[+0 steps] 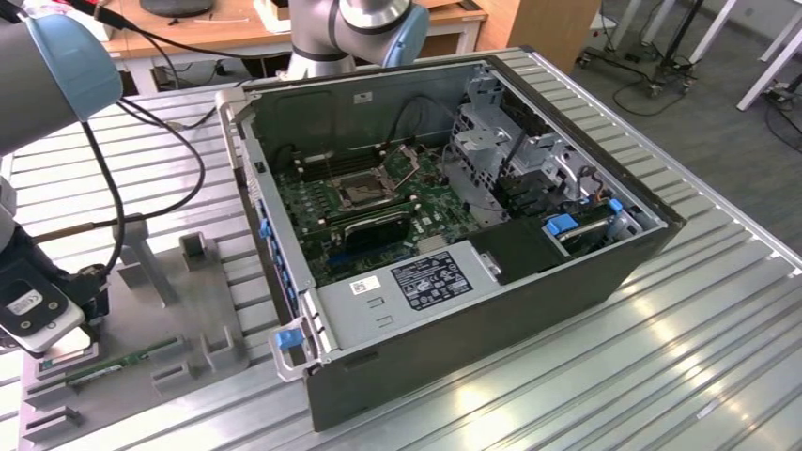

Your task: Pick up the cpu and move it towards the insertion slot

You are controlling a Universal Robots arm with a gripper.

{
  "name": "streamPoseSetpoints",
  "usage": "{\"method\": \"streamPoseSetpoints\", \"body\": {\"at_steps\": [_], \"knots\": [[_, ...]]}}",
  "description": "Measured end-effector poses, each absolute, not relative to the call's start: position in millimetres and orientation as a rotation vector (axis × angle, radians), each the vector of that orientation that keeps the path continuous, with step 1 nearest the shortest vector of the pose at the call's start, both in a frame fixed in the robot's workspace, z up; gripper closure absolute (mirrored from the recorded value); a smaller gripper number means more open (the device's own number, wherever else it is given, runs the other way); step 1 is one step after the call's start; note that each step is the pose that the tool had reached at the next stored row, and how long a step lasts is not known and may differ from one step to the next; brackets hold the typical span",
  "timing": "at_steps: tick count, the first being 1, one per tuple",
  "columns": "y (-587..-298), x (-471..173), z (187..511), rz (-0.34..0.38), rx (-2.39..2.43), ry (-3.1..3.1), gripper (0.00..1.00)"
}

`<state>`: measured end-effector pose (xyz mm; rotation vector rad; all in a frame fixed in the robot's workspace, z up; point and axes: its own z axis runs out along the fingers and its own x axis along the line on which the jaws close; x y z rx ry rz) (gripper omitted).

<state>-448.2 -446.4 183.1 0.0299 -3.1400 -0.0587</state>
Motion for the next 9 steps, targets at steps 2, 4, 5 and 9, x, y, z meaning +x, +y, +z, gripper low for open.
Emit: {"method": "streamPoseSetpoints", "body": {"at_steps": [2, 4, 5, 9], "knots": [[-446.4, -448.2, 183.2, -0.059, 0.030, -3.140, 0.45], [-446.4, -448.2, 183.2, -0.059, 0.030, -3.140, 0.45], [-446.4, -448.1, 183.3, -0.059, 0.030, -3.140, 0.45], [-446.4, -448.2, 185.3, -0.058, 0.030, -3.140, 0.45]]}}
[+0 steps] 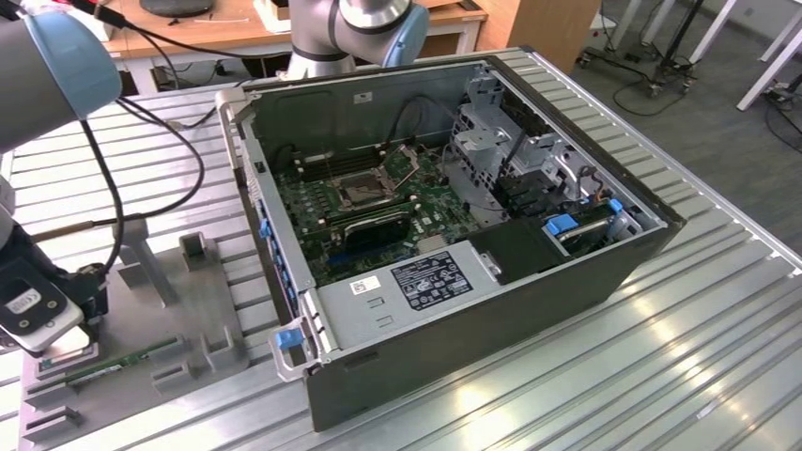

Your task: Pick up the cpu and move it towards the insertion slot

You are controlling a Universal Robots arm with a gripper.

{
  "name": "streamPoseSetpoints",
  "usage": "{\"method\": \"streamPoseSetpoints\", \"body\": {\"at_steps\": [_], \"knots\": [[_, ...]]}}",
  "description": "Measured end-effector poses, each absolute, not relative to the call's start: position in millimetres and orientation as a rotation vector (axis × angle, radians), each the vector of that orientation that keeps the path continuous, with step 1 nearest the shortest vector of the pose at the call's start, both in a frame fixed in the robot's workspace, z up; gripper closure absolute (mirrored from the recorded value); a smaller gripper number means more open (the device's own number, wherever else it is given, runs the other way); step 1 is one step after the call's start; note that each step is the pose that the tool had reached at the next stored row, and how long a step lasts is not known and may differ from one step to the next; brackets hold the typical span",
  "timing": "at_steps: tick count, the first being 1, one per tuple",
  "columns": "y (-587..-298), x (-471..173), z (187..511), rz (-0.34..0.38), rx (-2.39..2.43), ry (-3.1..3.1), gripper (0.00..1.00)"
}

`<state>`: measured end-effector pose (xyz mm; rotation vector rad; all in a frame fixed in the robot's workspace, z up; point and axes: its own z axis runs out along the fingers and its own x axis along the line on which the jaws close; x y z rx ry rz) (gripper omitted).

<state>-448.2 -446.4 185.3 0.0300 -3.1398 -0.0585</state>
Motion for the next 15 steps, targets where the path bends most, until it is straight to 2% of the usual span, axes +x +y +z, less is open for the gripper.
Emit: {"method": "streamPoseSetpoints", "body": {"at_steps": [15], "knots": [[-446, -448, 202, -0.059, 0.030, -3.140, 0.45]]}}
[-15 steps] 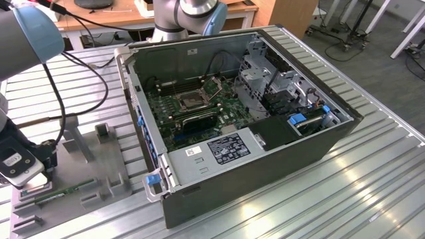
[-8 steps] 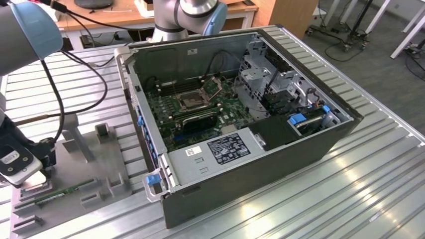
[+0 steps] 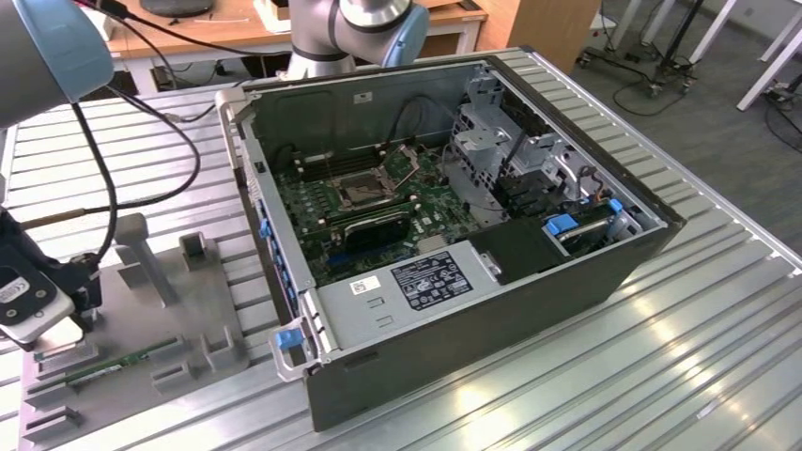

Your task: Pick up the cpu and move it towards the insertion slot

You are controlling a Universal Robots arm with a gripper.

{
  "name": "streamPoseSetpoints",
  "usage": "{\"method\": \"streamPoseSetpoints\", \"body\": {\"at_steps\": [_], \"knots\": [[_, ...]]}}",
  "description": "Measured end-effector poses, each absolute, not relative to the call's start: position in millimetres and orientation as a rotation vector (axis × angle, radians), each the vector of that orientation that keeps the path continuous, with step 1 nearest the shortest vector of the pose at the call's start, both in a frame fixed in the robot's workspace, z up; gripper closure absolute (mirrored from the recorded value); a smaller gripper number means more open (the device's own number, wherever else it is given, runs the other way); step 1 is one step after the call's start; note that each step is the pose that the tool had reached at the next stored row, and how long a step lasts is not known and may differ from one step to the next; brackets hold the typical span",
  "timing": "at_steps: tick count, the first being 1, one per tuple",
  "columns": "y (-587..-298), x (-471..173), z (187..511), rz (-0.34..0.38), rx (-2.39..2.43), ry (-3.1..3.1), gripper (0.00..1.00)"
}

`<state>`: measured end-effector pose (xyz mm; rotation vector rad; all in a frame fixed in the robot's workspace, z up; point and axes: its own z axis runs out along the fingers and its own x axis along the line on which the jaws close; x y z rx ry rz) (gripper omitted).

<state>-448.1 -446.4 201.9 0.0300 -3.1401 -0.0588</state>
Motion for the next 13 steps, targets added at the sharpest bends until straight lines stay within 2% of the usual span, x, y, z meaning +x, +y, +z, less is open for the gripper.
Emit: {"method": "streamPoseSetpoints", "body": {"at_steps": [13], "knots": [[-446, -448, 218, -0.059, 0.030, -3.140, 0.45]]}}
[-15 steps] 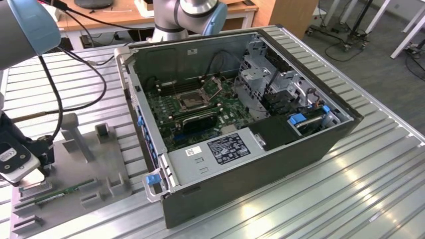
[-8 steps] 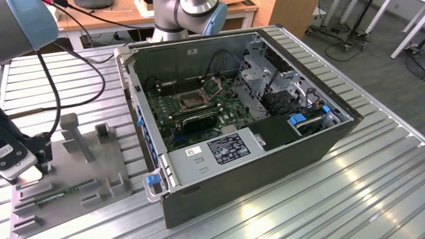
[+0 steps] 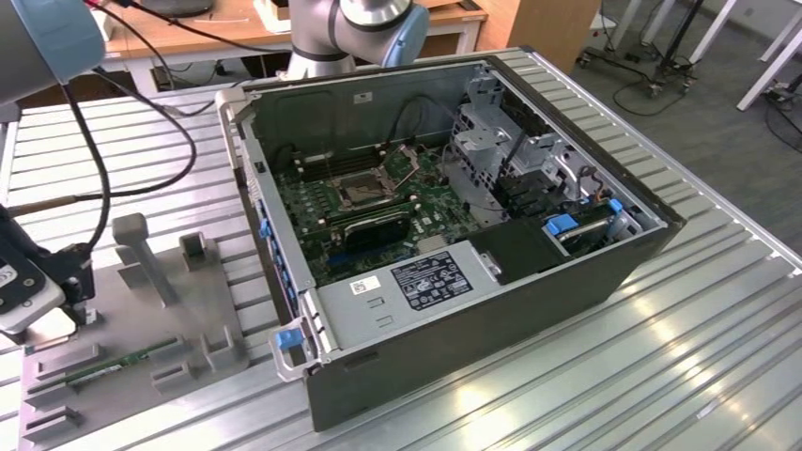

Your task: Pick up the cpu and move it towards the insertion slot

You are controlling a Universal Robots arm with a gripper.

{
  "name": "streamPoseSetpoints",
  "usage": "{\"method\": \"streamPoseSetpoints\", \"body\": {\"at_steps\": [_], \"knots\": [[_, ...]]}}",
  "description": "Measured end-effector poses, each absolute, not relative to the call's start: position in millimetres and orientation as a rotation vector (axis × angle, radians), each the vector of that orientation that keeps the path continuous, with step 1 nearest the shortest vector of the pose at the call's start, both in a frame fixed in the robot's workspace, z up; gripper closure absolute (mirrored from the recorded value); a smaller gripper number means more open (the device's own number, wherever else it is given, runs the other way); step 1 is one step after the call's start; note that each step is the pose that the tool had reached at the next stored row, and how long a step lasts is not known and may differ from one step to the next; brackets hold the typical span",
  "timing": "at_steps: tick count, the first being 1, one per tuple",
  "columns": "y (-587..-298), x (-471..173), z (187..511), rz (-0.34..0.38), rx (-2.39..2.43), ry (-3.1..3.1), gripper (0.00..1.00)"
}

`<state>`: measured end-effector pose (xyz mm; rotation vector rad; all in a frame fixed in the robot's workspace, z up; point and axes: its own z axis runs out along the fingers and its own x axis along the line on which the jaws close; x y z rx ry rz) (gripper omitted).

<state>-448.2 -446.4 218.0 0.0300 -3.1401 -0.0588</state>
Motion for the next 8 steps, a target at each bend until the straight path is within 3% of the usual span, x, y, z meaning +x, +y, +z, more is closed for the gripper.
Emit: {"method": "streamPoseSetpoints", "body": {"at_steps": [8], "knots": [[-446.4, -448.2, 226.6, -0.059, 0.030, -3.140, 0.45]]}}
